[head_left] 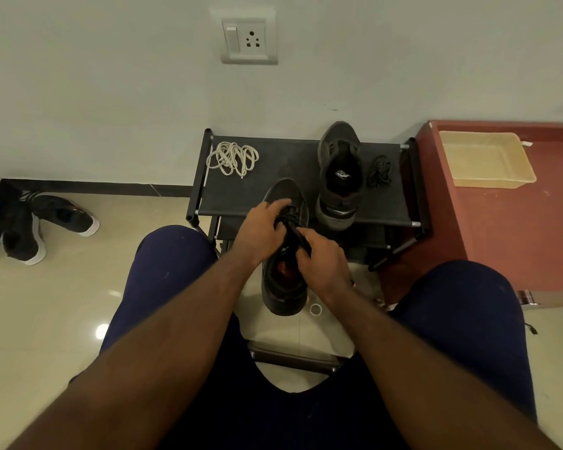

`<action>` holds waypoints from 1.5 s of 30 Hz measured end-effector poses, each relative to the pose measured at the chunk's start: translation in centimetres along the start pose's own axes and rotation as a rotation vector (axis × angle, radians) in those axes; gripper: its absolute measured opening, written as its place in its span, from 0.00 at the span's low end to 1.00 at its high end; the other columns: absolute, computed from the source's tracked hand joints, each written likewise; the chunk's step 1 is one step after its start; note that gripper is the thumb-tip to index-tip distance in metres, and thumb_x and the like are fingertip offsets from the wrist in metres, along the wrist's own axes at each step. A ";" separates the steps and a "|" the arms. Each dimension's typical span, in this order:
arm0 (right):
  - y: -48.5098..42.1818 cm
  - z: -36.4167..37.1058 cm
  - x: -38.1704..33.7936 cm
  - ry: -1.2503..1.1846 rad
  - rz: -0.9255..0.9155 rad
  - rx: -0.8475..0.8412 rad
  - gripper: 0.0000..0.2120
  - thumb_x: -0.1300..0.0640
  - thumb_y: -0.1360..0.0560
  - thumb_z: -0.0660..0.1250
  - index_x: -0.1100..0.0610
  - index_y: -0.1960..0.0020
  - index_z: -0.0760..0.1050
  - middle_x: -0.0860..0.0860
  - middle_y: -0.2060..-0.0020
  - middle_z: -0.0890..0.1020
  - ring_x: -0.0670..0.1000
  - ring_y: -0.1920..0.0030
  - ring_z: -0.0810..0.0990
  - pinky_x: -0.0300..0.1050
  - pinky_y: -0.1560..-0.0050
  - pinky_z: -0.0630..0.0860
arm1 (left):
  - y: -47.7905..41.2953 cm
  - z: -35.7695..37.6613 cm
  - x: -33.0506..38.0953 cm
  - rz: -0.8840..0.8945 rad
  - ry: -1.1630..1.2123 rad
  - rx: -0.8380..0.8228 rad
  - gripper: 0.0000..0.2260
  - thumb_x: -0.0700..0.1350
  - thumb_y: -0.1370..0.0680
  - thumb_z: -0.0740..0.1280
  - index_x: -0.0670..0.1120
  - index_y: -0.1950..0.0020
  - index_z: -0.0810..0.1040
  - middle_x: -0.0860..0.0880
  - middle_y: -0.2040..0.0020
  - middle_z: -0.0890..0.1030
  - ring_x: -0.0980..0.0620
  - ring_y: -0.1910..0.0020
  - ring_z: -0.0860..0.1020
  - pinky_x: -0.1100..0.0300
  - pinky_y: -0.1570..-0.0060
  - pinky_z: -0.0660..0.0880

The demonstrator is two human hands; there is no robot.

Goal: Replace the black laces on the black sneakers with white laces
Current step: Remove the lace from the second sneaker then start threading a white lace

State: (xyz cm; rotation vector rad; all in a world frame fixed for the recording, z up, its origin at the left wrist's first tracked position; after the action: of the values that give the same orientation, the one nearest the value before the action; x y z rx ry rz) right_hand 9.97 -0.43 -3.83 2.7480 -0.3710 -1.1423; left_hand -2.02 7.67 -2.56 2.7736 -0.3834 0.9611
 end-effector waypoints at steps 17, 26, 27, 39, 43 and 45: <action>0.0 -0.1 -0.1 0.013 -0.018 -0.004 0.20 0.57 0.23 0.63 0.47 0.32 0.73 0.49 0.45 0.83 0.52 0.46 0.82 0.55 0.44 0.79 | -0.3 -1.6 -0.7 -0.081 0.204 0.136 0.16 0.38 0.23 0.67 0.47 0.36 0.77 0.46 0.40 0.78 0.50 0.40 0.74 0.61 0.39 0.70; 0.1 0.0 -0.5 0.056 -0.042 -0.010 0.19 0.56 0.22 0.63 0.48 0.32 0.74 0.48 0.44 0.83 0.51 0.45 0.81 0.53 0.44 0.79 | -0.3 0.1 -0.6 -0.005 -0.024 0.072 0.11 0.41 0.21 0.66 0.44 0.39 0.80 0.46 0.41 0.77 0.46 0.39 0.73 0.56 0.39 0.70; 0.1 0.0 -0.5 0.058 -0.044 -0.010 0.19 0.56 0.22 0.63 0.48 0.32 0.73 0.48 0.44 0.83 0.51 0.45 0.81 0.53 0.43 0.79 | -0.3 0.1 -0.5 -0.007 -0.029 0.064 0.13 0.42 0.20 0.66 0.44 0.36 0.78 0.46 0.40 0.76 0.46 0.38 0.73 0.55 0.38 0.70; 0.1 0.1 -0.3 0.052 -0.038 -0.020 0.19 0.57 0.22 0.63 0.47 0.32 0.73 0.48 0.44 0.83 0.51 0.45 0.81 0.53 0.44 0.80 | -0.2 -0.3 -1.0 -0.106 0.201 0.087 0.20 0.43 0.20 0.66 0.47 0.28 0.71 0.46 0.38 0.78 0.50 0.38 0.75 0.57 0.35 0.71; 0.1 -0.1 0.2 0.017 -0.002 -0.018 0.20 0.59 0.23 0.64 0.48 0.32 0.74 0.49 0.44 0.83 0.52 0.45 0.81 0.54 0.43 0.79 | -0.1 -1.4 -2.0 -0.227 0.425 0.150 0.19 0.40 0.21 0.68 0.45 0.30 0.72 0.46 0.51 0.83 0.53 0.50 0.80 0.59 0.43 0.76; 0.1 -0.3 0.5 -0.007 0.013 -0.006 0.20 0.59 0.23 0.64 0.48 0.32 0.74 0.49 0.45 0.83 0.52 0.45 0.81 0.53 0.43 0.79 | -0.1 -1.5 -1.8 -0.245 0.462 0.128 0.17 0.42 0.21 0.67 0.44 0.32 0.74 0.45 0.55 0.83 0.53 0.54 0.81 0.62 0.51 0.76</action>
State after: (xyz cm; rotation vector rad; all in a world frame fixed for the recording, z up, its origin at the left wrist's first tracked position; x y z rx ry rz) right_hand 10.50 -0.62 -3.91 2.7331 -0.3848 -1.1480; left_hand -4.25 8.43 -2.54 2.5082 0.0876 1.5458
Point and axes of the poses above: each hand's wrist, its own y-axis away from the middle knuckle, its own z-axis out of the palm, x = y × z, the point moved 10 cm from there along -y, towards the middle knuckle
